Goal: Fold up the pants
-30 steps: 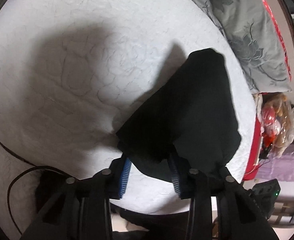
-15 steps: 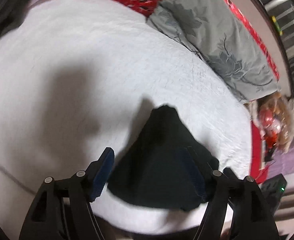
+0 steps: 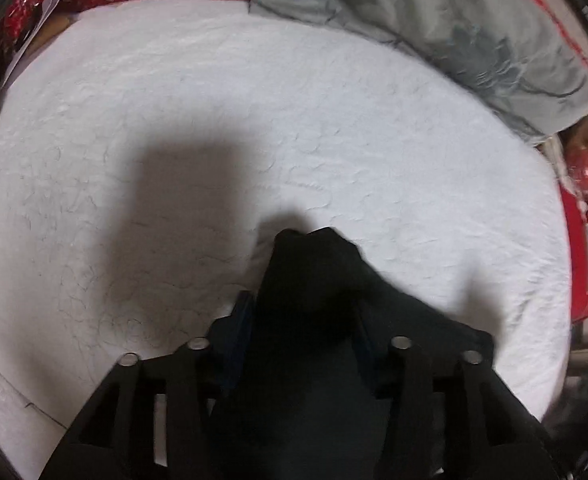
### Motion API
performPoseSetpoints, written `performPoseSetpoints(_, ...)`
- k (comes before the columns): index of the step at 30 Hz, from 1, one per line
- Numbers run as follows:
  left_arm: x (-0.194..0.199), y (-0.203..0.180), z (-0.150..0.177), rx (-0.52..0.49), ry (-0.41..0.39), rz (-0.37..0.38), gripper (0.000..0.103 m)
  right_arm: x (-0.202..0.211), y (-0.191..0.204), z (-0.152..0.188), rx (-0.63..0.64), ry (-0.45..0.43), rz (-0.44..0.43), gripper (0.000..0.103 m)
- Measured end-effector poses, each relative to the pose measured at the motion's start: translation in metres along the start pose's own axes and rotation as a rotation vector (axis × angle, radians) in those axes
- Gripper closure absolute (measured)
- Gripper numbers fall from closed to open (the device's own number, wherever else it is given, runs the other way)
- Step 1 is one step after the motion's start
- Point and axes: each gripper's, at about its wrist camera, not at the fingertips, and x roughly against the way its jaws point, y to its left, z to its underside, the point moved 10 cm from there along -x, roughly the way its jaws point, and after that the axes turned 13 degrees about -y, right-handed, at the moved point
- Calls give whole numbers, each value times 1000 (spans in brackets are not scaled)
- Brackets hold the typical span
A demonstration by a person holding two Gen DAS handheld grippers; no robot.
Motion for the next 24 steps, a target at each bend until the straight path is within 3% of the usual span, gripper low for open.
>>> performPoseSetpoints(1,-2,2,0,15,-4,-13,40,0,0,0,4,-6,3,81)
performPoseSetpoints(3,0,5,-1,27,-12,-21,34,0,3,-1,20,-5,8,79)
performPoseSetpoints(8,28,8,6,-15,-83,-28,34,17,12,-7,18,-35,-21,72)
performPoseSetpoints(15,65,10,34,-85,-180,-75,30,46,45,9,166,-80,-98,68)
performPoseSetpoints(22,51,13,57,-137,-165,-138,24,29,25,27,234,-57,14,71)
performPoseSetpoints(24,39,17,62,-142,-152,-150,18,14,8,34,252,-10,75,57)
